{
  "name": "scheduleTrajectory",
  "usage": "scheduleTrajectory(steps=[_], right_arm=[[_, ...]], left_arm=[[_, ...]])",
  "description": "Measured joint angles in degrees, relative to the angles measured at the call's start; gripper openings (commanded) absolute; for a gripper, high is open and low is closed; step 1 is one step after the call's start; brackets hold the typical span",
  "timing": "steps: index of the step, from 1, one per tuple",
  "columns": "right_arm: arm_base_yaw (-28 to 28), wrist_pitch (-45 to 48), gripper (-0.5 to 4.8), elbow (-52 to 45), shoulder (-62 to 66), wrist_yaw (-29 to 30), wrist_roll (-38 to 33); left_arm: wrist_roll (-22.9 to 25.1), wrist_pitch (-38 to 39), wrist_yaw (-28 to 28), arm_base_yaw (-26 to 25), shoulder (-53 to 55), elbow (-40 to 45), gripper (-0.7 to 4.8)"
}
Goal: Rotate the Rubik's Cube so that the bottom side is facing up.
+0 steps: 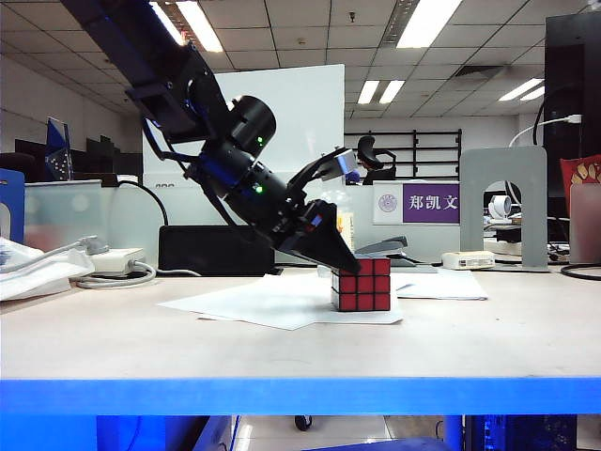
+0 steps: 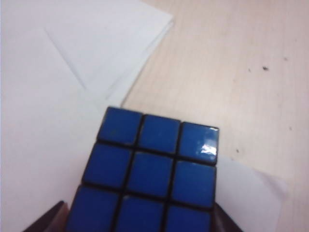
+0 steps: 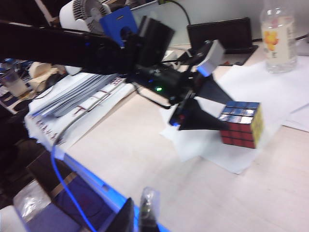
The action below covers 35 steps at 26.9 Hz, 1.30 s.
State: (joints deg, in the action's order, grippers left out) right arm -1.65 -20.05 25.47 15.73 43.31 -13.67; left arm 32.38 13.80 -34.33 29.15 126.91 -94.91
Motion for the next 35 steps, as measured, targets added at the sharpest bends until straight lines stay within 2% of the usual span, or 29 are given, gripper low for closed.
scheduleTrajectory(steps=[11,16,21,26,28,31,35], right_arm=[[-1.3,0.0,0.27,0.0,0.0,0.0,0.0],[-1.3,0.0,0.27,0.0,0.0,0.0,0.0],[-1.3,0.0,0.27,0.0,0.0,0.0,0.0],[-1.3,0.0,0.27,0.0,0.0,0.0,0.1],[-1.3,-0.9,0.27,0.0,0.0,-1.7,1.7],[-1.3,-3.7,0.27,0.0,0.0,-7.7,5.0],[-1.3,-6.8,0.27,-0.4,0.0,-13.0,6.1]], left_arm=[[-1.2,2.0,-3.5,1.8,2.3,-2.9,3.68],[-4.2,3.2,-5.6,2.4,3.0,-2.9,3.6],[-7.9,3.6,-6.5,2.3,3.2,-2.9,2.68],[-11.0,3.8,-8.0,2.1,3.2,-2.9,2.68],[-11.5,4.2,-8.9,2.1,3.2,-2.9,2.68],[-12.6,4.6,-10.0,2.3,3.2,-2.9,2.68],[-14.2,5.0,-11.4,2.3,3.3,-2.9,2.68]])
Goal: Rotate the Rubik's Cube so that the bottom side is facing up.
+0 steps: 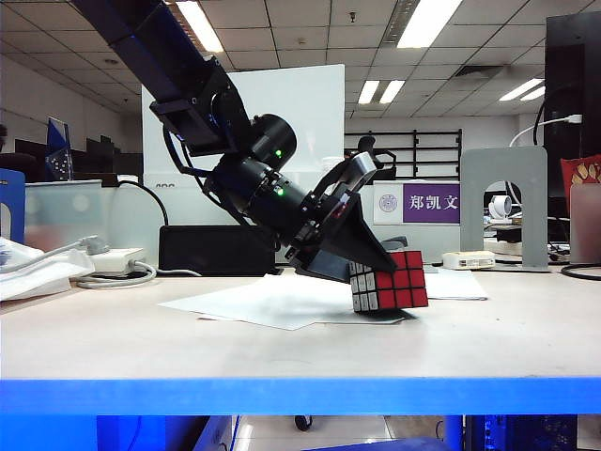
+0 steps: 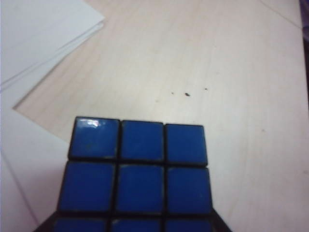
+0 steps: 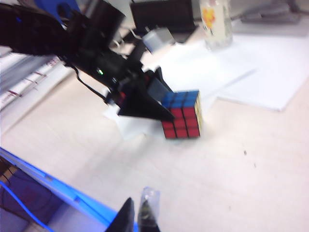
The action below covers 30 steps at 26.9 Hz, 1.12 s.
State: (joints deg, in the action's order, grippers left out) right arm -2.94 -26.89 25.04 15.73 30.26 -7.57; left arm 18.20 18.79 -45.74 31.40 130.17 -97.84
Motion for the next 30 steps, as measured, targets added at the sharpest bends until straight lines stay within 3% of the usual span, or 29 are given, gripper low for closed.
scheduleTrajectory(steps=[6,10,13,21,30], right_arm=[[0.0,-0.9,0.27,0.0,0.0,1.0,0.1],[0.0,-0.9,0.27,0.0,0.0,1.0,0.1],[0.0,-0.9,0.27,0.0,0.0,1.4,0.1],[-0.1,-0.9,0.27,0.0,0.0,2.2,0.1],[-1.5,-0.9,0.27,0.0,0.0,2.7,0.1]], left_arm=[[-1.9,0.2,-1.3,0.0,0.1,0.0,2.66],[-3.3,0.2,-3.4,0.0,0.1,0.0,2.12],[-5.6,0.2,-6.4,0.0,0.1,0.0,2.11],[-13.7,0.5,-11.6,-0.1,0.1,0.0,2.11],[-27.1,3.1,-14.0,-0.1,0.1,0.0,2.09]])
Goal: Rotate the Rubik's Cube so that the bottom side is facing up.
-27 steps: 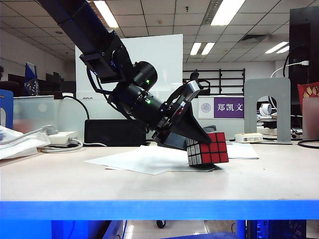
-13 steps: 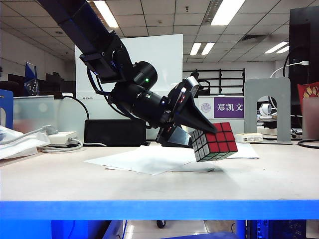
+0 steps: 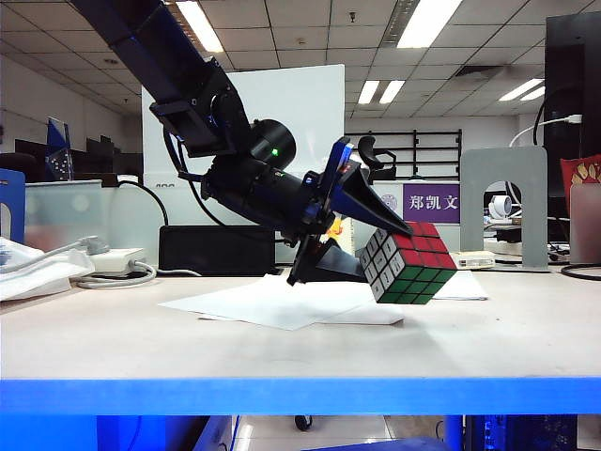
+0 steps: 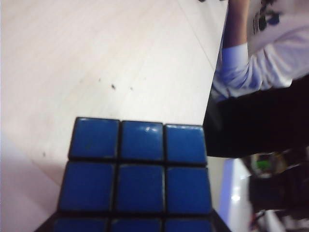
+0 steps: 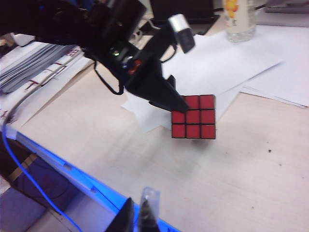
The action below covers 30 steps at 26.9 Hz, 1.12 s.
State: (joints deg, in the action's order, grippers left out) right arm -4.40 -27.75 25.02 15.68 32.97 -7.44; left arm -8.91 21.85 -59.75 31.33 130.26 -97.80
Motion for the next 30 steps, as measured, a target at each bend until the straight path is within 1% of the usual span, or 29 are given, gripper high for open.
scheduleTrajectory(steps=[2,4,5,6,7,9,21,23,26,27,28,30], right_arm=[[-0.4,0.0,0.27,0.0,0.0,0.0,0.0],[-0.7,0.0,0.27,0.0,0.0,0.0,0.0],[-0.7,0.1,0.27,0.0,0.0,0.1,0.0],[-0.7,0.2,0.27,0.0,0.0,0.1,0.0],[-0.7,0.3,0.27,0.0,0.0,0.1,0.0],[-0.7,0.4,0.27,0.0,0.0,0.1,0.0],[-0.7,0.4,0.27,0.0,-0.4,0.1,0.0],[-0.8,0.4,0.27,0.0,-0.8,0.1,0.0],[-1.0,0.3,0.27,0.0,-1.0,0.1,0.0],[-1.4,0.3,0.27,0.0,-1.2,0.1,0.0],[-1.7,0.3,0.27,0.0,-1.3,0.1,0.0],[-2.3,0.3,0.27,0.0,-1.4,0.2,0.0]], left_arm=[[-4.4,0.4,0.0,0.0,0.0,0.0,1.98],[-8.6,0.9,-0.1,0.0,0.0,0.0,1.57],[-10.1,1.4,-0.1,0.0,0.0,0.0,1.22],[-11.3,2.1,-0.1,0.0,0.0,0.0,1.0],[-12.1,2.9,0.0,0.0,0.0,0.0,0.89],[-13.2,4.6,0.2,-0.1,0.0,0.0,0.89],[-13.9,13.3,3.7,-0.5,-0.5,-2.1,0.88],[-14.0,14.0,3.2,-1.0,-0.6,-2.7,0.88],[-14.8,13.6,0.2,-1.7,-0.8,-3.5,0.88],[-15.2,13.5,0.3,-1.9,-1.0,-3.5,0.88],[-15.2,13.6,0.8,-2.0,-1.0,-3.5,0.88],[-15.4,14.9,3.9,-2.0,-1.0,-3.5,0.89]])
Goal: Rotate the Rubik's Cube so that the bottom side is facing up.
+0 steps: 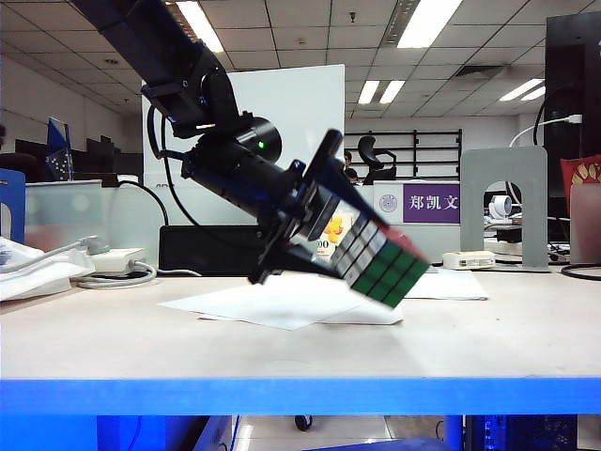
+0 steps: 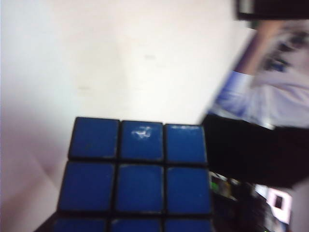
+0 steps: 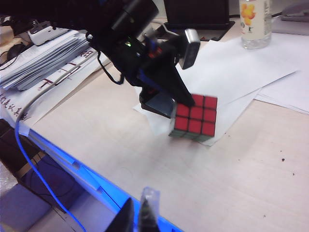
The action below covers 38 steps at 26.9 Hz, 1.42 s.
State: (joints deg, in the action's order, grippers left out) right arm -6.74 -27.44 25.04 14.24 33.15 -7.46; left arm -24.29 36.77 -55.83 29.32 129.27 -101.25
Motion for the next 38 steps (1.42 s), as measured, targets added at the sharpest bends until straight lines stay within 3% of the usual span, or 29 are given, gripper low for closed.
scheduleTrajectory(steps=[3,9,21,31,35,38], right_arm=[[-0.1,0.0,0.27,0.0,-0.2,0.0,0.0],[-0.2,0.0,0.27,0.0,-0.7,0.0,0.0],[-0.2,-0.1,0.27,0.0,-2.8,0.0,0.0],[-0.4,-0.1,0.27,0.0,-3.6,0.0,0.0],[-0.4,-0.1,0.27,0.0,-3.6,0.0,0.0],[-0.4,-0.1,0.27,0.0,-3.6,0.0,0.0]], left_arm=[[-0.2,1.8,1.7,0.0,0.1,0.1,0.9],[-4.2,1.0,-6.3,0.0,0.3,0.1,0.93],[-20.6,-11.4,-11.2,2.0,0.3,0.1,0.87],[-34.7,-19.3,-3.3,3.8,0.3,0.7,0.83],[-35.6,-18.9,-1.0,3.3,0.4,0.8,0.84],[-33.3,-15.9,-0.3,2.8,0.3,0.8,0.85]])
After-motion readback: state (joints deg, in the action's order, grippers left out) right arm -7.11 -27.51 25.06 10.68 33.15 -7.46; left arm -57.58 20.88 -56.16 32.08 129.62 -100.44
